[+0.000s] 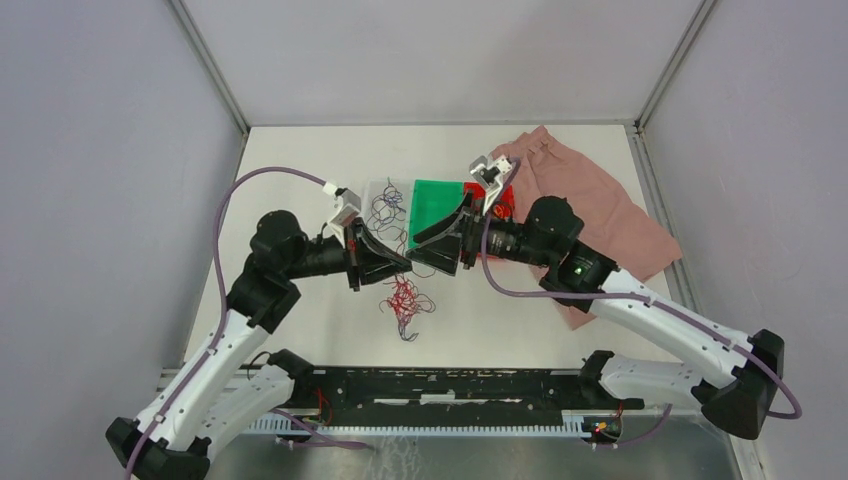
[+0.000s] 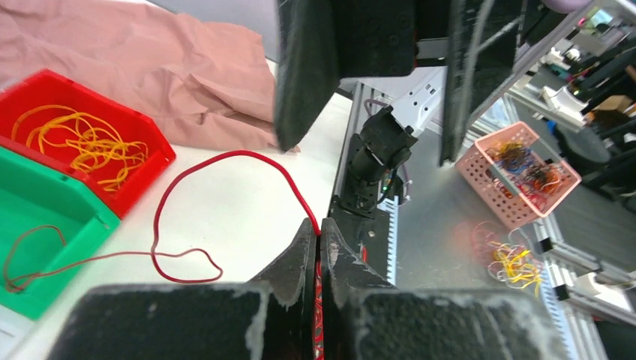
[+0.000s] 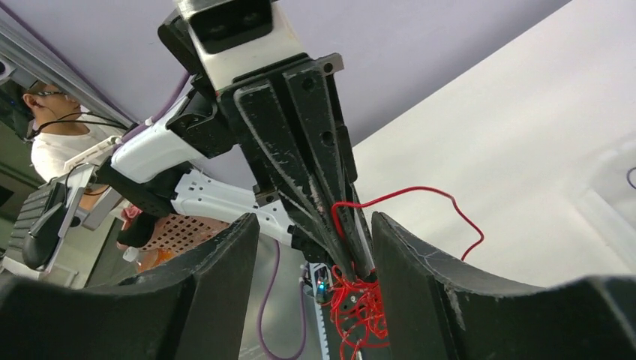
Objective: Untangle the cables
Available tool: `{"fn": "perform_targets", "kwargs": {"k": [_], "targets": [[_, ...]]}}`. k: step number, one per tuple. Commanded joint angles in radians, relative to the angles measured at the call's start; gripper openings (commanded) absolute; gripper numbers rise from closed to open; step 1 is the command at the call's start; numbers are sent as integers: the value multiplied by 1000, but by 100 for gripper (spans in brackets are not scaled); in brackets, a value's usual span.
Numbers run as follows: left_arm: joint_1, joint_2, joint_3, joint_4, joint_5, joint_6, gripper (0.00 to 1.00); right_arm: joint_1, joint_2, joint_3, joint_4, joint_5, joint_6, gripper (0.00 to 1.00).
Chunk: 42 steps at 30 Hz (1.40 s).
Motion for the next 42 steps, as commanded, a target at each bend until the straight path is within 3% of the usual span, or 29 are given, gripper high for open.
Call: {"fn": "perform_targets", "kwargs": {"k": [1,8,19,25,34,39,42], "targets": [[9,16,19,110,33,-148,3,-20,-76,-19,-74,-78,-64,62],[10,10,56,117,-57,-175,3,-21,-72,-91,30,-87,-48,58],[10,7,129,99,-100,-179,3,-16,20,-182,419,-45,7,56],[9,22,152,97,-99,-185,3,7,94,-139,490,-37,27,55],[10,43,194,73,-77,-162,3,49,197,-158,689,51,96,42],[10,49,209,73,-74,-158,3,69,241,-139,707,39,119,40],[10,49,209,68,-73,-151,3,73,239,-149,723,57,119,45]]}}
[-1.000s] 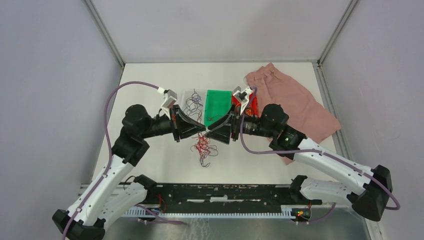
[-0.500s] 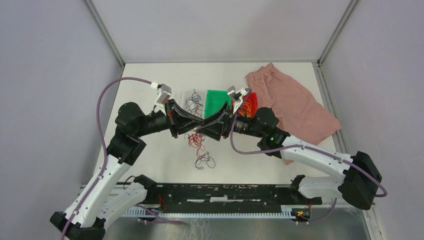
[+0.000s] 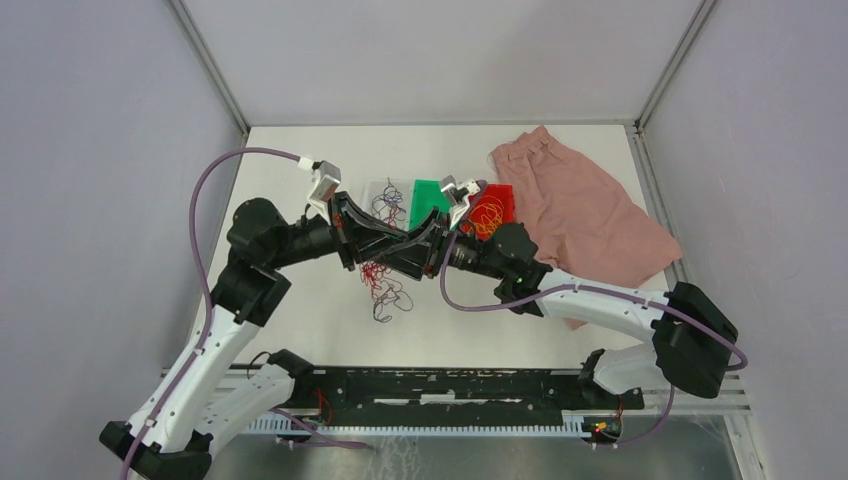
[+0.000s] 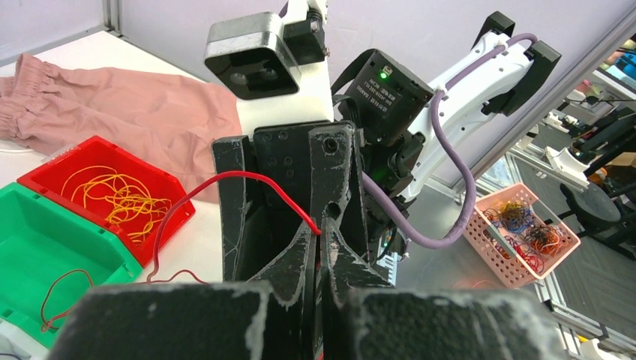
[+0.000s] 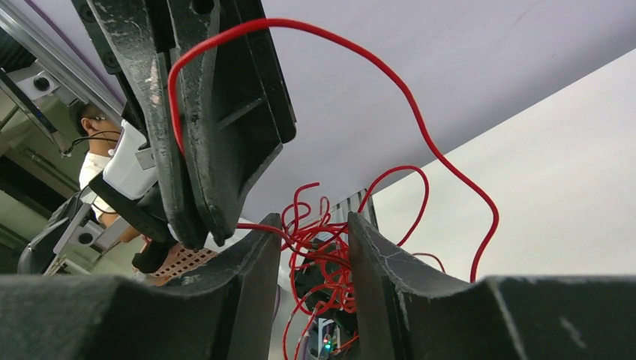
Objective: Untangle the cables
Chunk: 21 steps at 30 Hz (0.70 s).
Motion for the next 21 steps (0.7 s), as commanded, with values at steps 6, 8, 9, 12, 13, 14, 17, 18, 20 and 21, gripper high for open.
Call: {"fn": "perform_targets", "kwargs": {"k": [6,8,9,12,13,14,17,18,20,21], "targets": [[2,-8,40,23,13,4,3,10,-31,10,116,129,11,56],[2,-7,41,28,11,4,3,10,-18,6,156,152,28,56],[1,-7,44,28,9,5,3,10,-4,5,177,157,38,54],[2,-4,61,27,10,15,3,10,21,-1,183,144,61,47],[1,0,69,26,12,24,3,10,25,-13,187,143,68,44],[1,3,82,27,12,33,3,10,27,-28,190,142,71,43],[1,22,130,33,8,60,3,13,25,-78,178,143,68,39],[2,31,146,38,8,70,3,14,22,-95,163,142,57,38],[2,48,181,43,6,87,3,18,11,-128,117,148,26,36],[2,58,198,43,5,98,3,18,8,-144,98,151,13,36]]}}
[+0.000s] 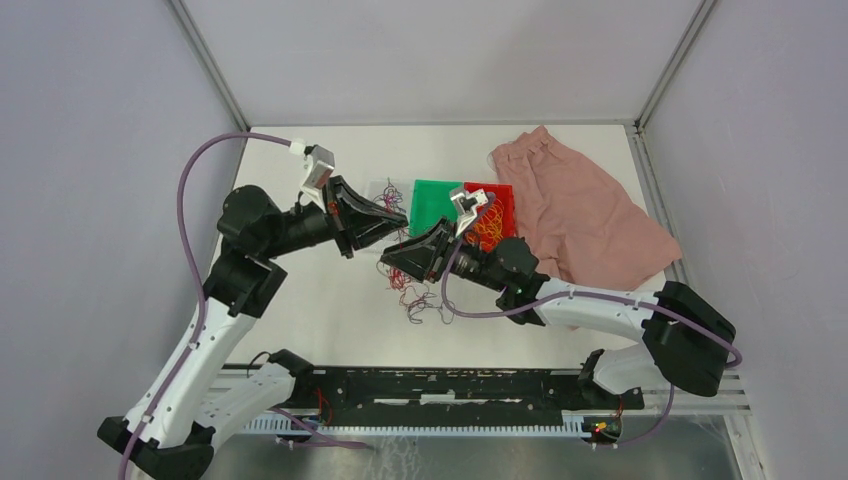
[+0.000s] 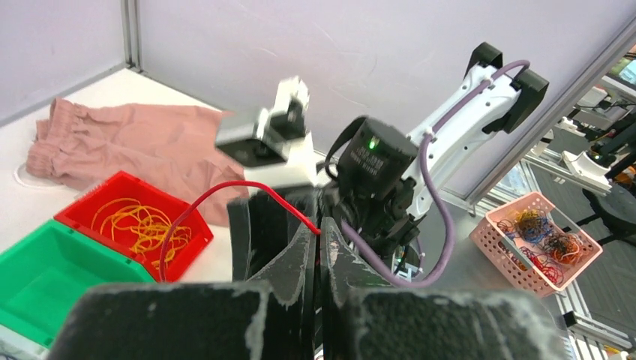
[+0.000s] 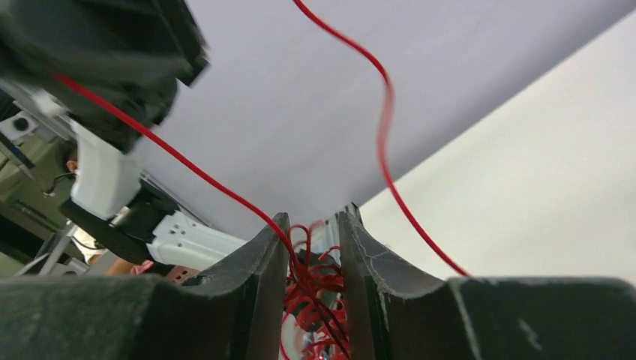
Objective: Untangle the cables
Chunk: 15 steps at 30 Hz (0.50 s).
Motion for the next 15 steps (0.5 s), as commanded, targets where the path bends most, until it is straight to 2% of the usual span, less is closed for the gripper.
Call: {"fn": "perform_targets", "kwargs": {"k": [1,10,15], "targets": [[-2,27,119,53,20,83,3,4,-11,-69,-43,24,-41,36],[-2,97,246,26,6,218,3,4,-3,-167,-97,63,-101,35],[-1,164,369,11,12,276,3,7,16,-196,-129,73,-120,37]]}}
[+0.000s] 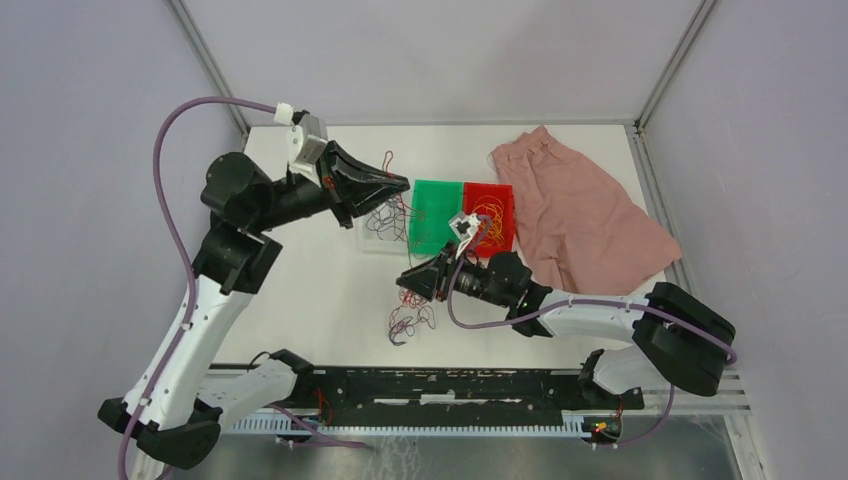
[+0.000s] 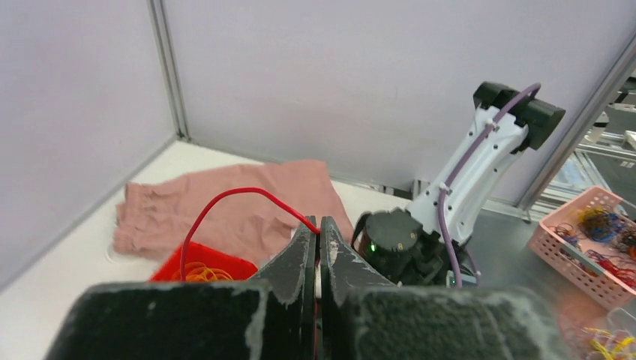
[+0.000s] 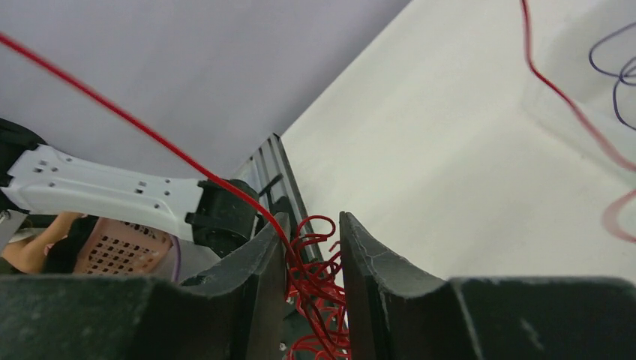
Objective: Untangle the cables
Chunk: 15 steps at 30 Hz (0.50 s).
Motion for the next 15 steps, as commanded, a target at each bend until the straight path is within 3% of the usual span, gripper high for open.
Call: {"fn": "perform_targets", "kwargs": {"k": [1,15], "targets": [[-1,46,156,38,15,112,3,8,22,-27,-38,22,-38,37],[0,274,583,-1,32,247,3,54,151,-52,-30,71,-65,45]]}}
